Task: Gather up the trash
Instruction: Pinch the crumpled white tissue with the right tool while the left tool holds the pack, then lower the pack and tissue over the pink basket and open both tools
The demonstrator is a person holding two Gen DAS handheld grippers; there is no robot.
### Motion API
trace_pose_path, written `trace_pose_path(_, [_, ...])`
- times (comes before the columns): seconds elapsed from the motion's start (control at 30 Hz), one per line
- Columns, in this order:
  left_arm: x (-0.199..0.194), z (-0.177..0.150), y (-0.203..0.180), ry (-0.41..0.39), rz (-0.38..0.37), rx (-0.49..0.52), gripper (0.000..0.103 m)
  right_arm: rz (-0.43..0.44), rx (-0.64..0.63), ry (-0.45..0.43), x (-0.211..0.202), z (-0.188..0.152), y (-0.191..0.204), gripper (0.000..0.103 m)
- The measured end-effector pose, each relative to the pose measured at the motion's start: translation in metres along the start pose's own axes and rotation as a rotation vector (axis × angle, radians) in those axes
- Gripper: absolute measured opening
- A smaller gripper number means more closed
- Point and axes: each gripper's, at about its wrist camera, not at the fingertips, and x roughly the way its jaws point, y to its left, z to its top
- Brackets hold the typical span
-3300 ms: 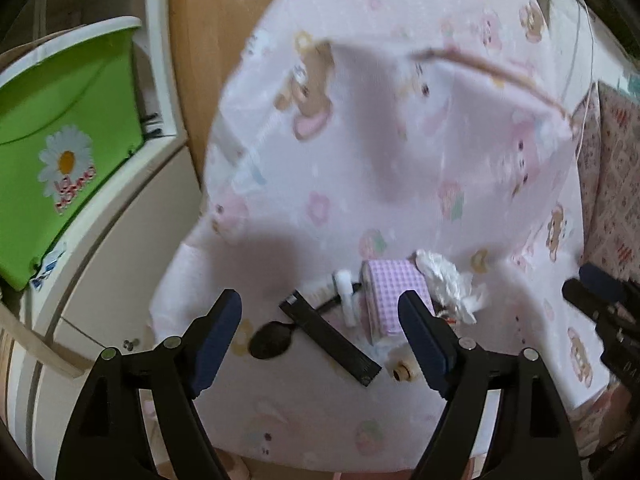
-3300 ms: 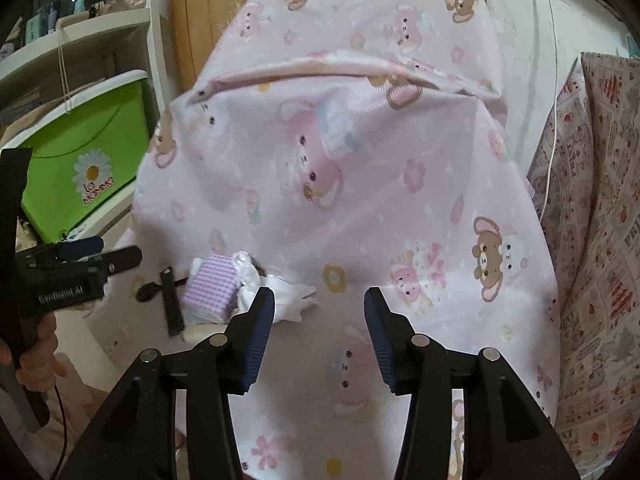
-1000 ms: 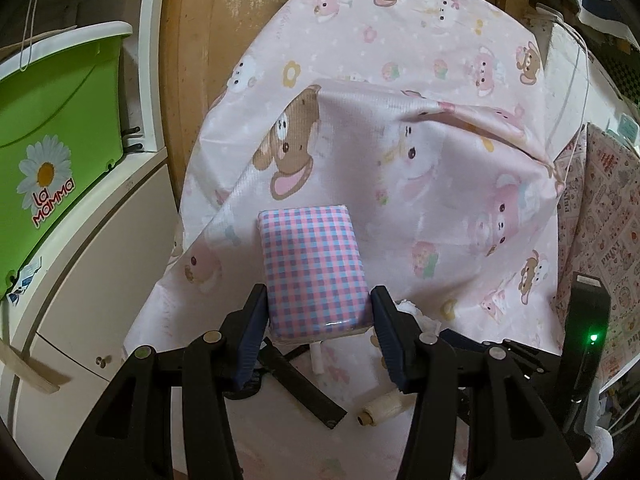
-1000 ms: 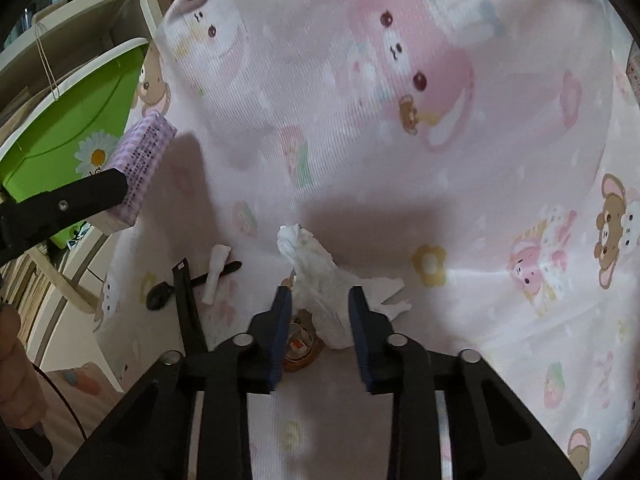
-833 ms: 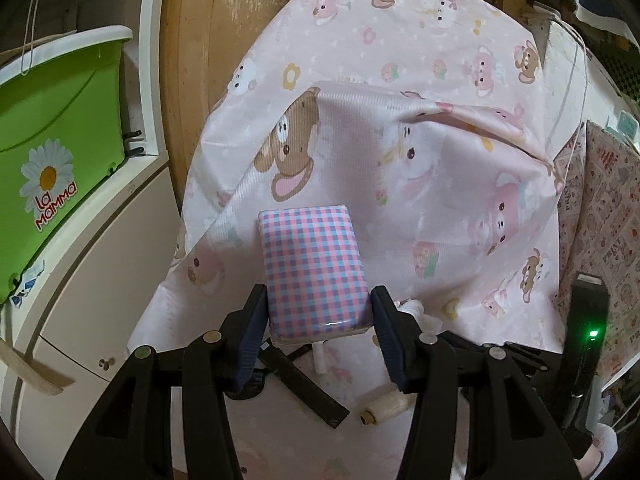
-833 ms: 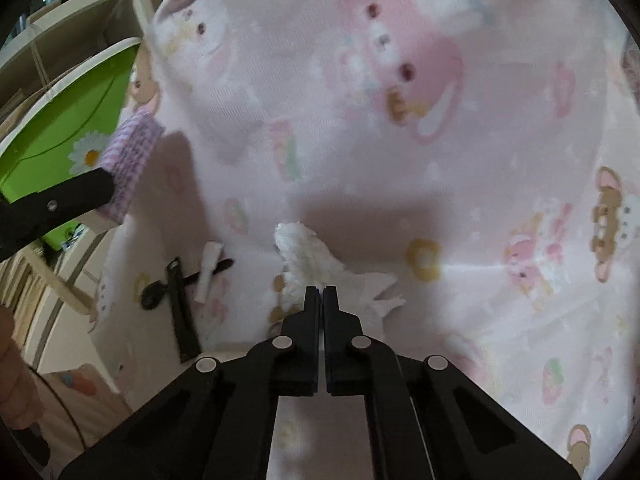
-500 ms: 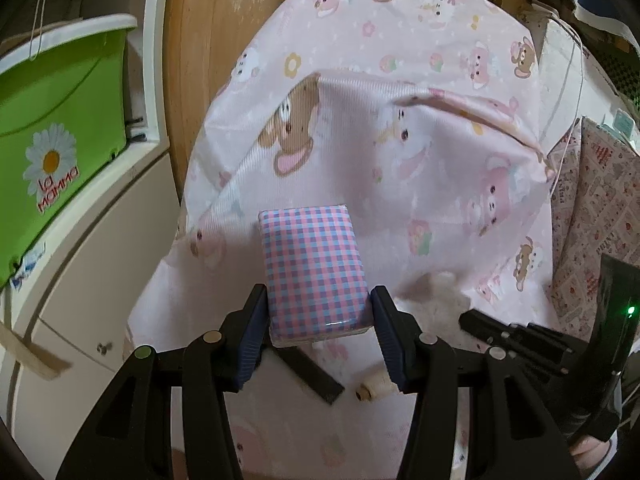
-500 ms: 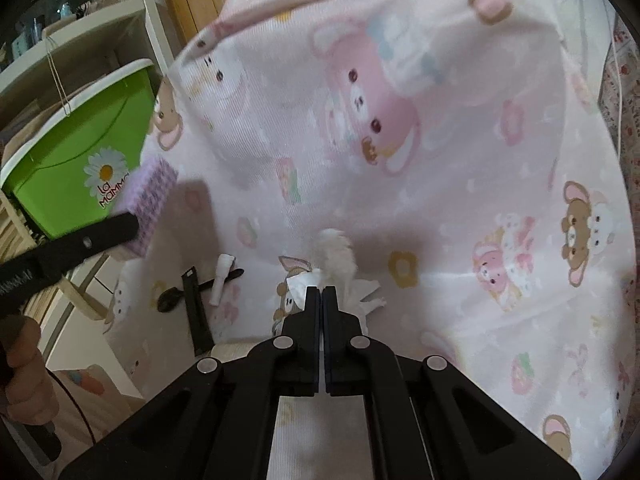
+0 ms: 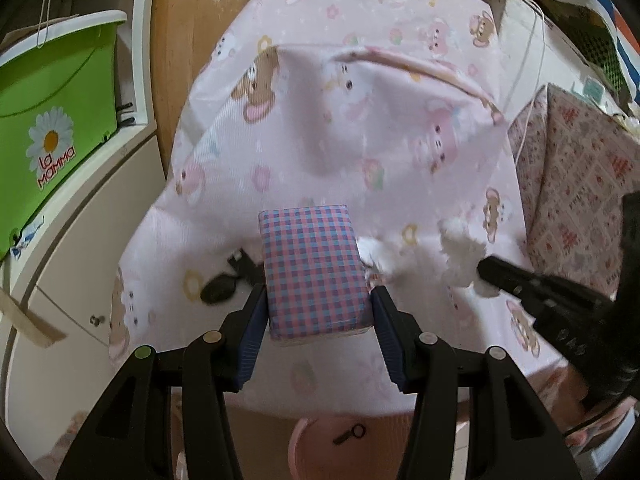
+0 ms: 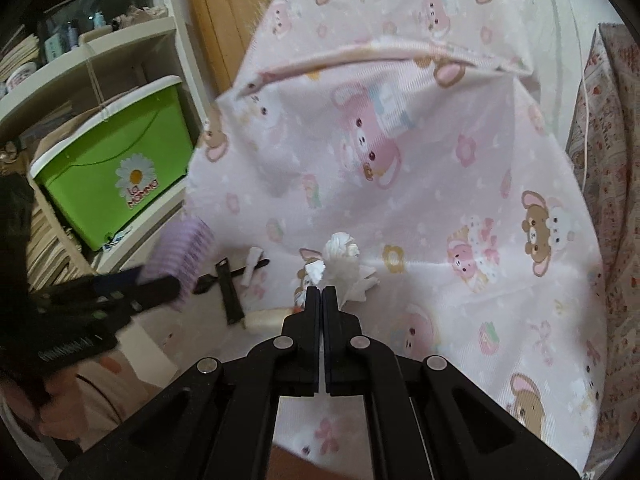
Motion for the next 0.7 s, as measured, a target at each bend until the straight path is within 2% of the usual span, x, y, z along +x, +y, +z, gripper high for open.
trace_pose_path(0.3, [-0.016,-0.035,-0.014,0.035,0.003,0.042,0.05,0.025,-0.01,-0.001,-0.05,-0.034,0.013,0.002])
trace_pose_path(0.47, [-0.021,-0.059,-0.016,0.096,0.05,0.068,0.05,0.043,-0.002,0.005,-0.07,-0.05,0.015,0.002])
trace_pose_path(0.7, [-0.017,-0.076,-0.021,0.159,0.004,0.088,0.05,0.062,-0.035,0.074,-0.072,-0.072,0.024,0.002])
